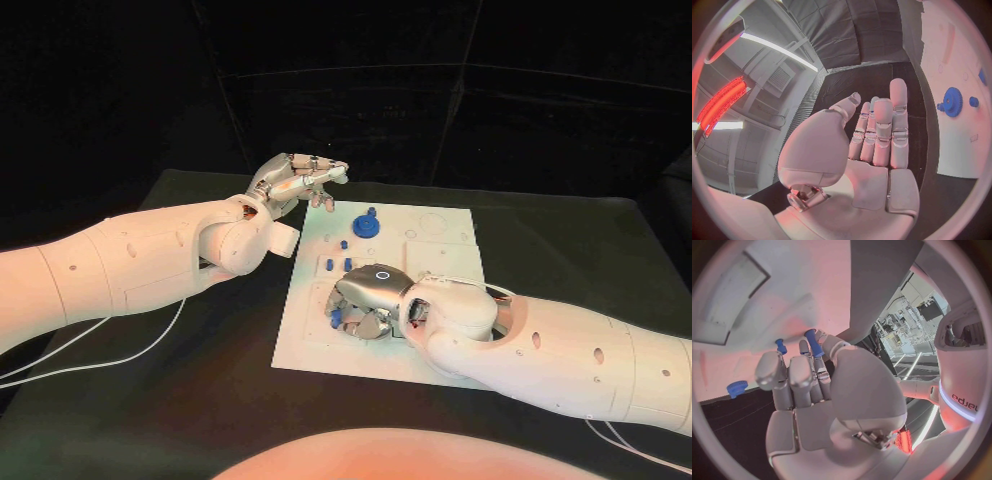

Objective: Assemble the parts on the task board

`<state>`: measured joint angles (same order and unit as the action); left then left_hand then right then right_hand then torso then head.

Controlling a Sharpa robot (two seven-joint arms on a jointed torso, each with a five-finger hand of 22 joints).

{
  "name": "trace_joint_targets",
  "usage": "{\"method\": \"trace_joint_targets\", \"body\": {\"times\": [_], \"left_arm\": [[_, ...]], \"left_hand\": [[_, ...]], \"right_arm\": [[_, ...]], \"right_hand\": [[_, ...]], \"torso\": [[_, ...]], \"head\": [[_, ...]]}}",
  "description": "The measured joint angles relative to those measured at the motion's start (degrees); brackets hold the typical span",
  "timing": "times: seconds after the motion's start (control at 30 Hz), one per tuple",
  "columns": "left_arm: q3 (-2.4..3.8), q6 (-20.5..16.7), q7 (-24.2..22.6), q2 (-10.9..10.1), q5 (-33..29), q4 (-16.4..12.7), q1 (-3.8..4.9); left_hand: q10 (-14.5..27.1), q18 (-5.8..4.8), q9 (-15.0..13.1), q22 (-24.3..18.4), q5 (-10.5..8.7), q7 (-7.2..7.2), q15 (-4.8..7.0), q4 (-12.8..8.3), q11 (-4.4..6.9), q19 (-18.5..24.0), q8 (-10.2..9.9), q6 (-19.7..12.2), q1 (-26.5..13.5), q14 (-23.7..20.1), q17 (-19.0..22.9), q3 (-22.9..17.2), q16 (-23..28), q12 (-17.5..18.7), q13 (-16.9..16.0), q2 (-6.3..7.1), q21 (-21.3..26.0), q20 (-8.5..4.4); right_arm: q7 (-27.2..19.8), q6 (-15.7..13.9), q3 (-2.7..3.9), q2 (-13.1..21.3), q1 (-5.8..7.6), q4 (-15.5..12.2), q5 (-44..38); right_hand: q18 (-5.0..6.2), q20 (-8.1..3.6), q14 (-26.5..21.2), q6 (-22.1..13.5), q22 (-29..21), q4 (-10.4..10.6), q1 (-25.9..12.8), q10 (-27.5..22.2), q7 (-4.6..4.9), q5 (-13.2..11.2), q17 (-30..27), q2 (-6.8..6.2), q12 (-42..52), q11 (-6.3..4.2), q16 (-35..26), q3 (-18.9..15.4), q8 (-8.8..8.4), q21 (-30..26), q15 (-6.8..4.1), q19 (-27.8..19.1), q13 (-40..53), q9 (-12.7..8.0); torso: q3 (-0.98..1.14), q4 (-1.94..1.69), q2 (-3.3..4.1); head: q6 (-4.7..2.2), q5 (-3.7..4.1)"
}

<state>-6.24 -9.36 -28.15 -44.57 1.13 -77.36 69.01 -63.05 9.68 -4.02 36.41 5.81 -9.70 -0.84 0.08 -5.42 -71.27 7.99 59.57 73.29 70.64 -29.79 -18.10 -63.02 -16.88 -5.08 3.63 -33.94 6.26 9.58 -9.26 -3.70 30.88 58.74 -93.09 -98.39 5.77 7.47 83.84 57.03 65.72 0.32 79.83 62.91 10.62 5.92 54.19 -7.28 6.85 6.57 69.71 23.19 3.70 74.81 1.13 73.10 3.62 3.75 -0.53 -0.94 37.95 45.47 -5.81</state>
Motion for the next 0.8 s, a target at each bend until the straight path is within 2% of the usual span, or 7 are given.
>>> {"method": "trace_joint_targets", "body": {"times": [0.23,0.3,0.37,0.5,0.57,0.7,0.8], "left_arm": [[0.00,0.04,0.04,0.00,0.00,0.00,0.00],[0.00,0.06,0.05,0.00,0.00,0.00,0.00],[0.00,0.07,0.07,-0.01,0.00,0.00,0.00],[0.00,0.10,0.11,-0.06,0.00,0.00,0.00],[0.00,0.12,0.13,-0.08,0.00,0.00,0.00],[0.00,0.15,0.18,-0.13,0.00,0.00,0.00],[0.00,0.17,0.21,-0.23,-0.01,-0.01,0.00]], "left_hand": [[0.00,-0.01,0.00,0.00,0.00,0.00,0.00,0.00,0.00,0.00,0.00,0.00,0.00,0.00,0.00,0.00,0.00,0.00,0.00,0.00,0.00,0.00],[0.00,0.00,0.00,0.00,0.00,0.00,0.00,0.00,0.00,0.00,0.00,0.00,0.00,0.00,0.00,0.00,0.00,0.00,0.00,0.00,0.00,0.00],[0.00,0.00,0.00,0.01,0.00,0.00,0.00,0.00,0.00,0.00,0.00,0.00,0.00,0.00,0.00,0.00,0.00,0.00,0.00,0.00,0.00,0.00],[0.00,0.00,0.00,0.01,0.00,0.00,0.00,0.00,0.00,0.00,0.00,0.00,0.00,0.00,-0.01,0.00,0.00,0.00,-0.04,0.00,0.00,0.00],[0.00,0.00,0.00,0.01,0.00,0.00,0.00,0.00,0.00,0.00,0.00,0.00,0.00,0.00,0.00,0.00,0.00,0.00,-0.05,0.00,0.00,0.00],[0.00,0.00,0.00,0.01,0.00,0.00,0.00,0.00,0.00,0.00,0.00,0.00,0.00,0.00,-0.01,0.00,0.00,0.00,-0.04,0.00,0.00,0.00],[0.00,0.00,0.00,0.01,0.00,0.00,0.00,0.00,0.00,0.00,0.00,0.00,0.00,0.00,0.09,0.00,0.00,0.00,-0.04,0.00,0.00,0.00]], "right_arm": [[-0.35,-1.56,-0.01,0.06,-0.01,-0.02,0.27],[-0.41,-2.00,-0.01,0.15,-0.02,-0.07,0.33],[-0.48,-2.61,-0.01,0.41,-0.04,-0.24,0.42],[-0.71,-4.20,-0.01,1.51,-0.07,-0.81,0.80],[-0.94,-5.28,-0.01,2.65,-0.08,-1.63,1.19],[-1.57,-7.46,0.02,5.94,0.01,-3.99,2.70],[-2.18,-8.99,0.02,8.96,0.93,-5.98,5.38]], "right_hand": [[0.00,0.17,-0.45,-1.80,-1.59,0.12,-0.25,-1.89,-0.08,0.00,-1.60,-0.25,-0.10,0.20,-1.23,-1.01,0.00,-1.30,0.45,-1.52,0.01,-0.01],[0.08,0.37,-1.52,-3.38,-4.15,0.12,-0.64,-4.23,-0.03,0.00,-4.29,-0.65,-0.76,0.46,-3.02,-2.03,0.00,-3.21,0.81,-3.55,0.01,-0.01],[1.38,0.72,-3.33,-4.99,-7.90,0.15,-0.76,-7.42,0.17,0.00,-8.64,-0.76,-1.18,0.91,-5.93,-3.78,0.00,-6.11,1.04,-6.39,0.09,0.01],[1.37,1.07,-4.92,-6.89,-11.87,0.31,-0.76,-10.54,0.66,0.33,-13.48,-0.77,-0.15,1.31,-8.96,-7.47,0.00,-9.44,1.42,-9.04,0.31,0.09],[2.28,1.12,-4.92,-6.90,-12.42,0.35,-0.76,-10.83,0.67,0.46,-14.17,-0.76,0.48,1.41,-9.16,-8.54,0.01,-9.82,1.42,-9.12,0.31,0.11],[2.27,1.12,-4.92,-6.89,-12.69,0.90,-0.76,-10.83,0.67,1.63,-14.66,-0.77,2.47,1.41,-9.16,-11.54,0.01,-10.08,1.42,-9.12,0.48,0.17],[2.27,1.12,-4.91,-6.83,-12.26,1.96,-1.53,-9.45,0.72,2.68,-14.38,0.00,4.48,1.16,-8.92,-13.78,0.28,-10.08,1.40,-8.44,0.78,0.24]], "torso": [[-0.01,0.01,0.00],[-0.02,0.01,0.00],[-0.02,0.01,-0.01],[-0.01,0.01,-0.02],[-0.01,0.01,-0.05],[-0.05,0.01,-0.20],[-0.09,0.04,-0.30]], "head": [[-0.02,-0.01],[-0.02,-0.01],[-0.02,-0.01],[-0.02,-0.01],[-0.14,-0.01],[-0.43,0.14],[-0.62,0.38]]}}
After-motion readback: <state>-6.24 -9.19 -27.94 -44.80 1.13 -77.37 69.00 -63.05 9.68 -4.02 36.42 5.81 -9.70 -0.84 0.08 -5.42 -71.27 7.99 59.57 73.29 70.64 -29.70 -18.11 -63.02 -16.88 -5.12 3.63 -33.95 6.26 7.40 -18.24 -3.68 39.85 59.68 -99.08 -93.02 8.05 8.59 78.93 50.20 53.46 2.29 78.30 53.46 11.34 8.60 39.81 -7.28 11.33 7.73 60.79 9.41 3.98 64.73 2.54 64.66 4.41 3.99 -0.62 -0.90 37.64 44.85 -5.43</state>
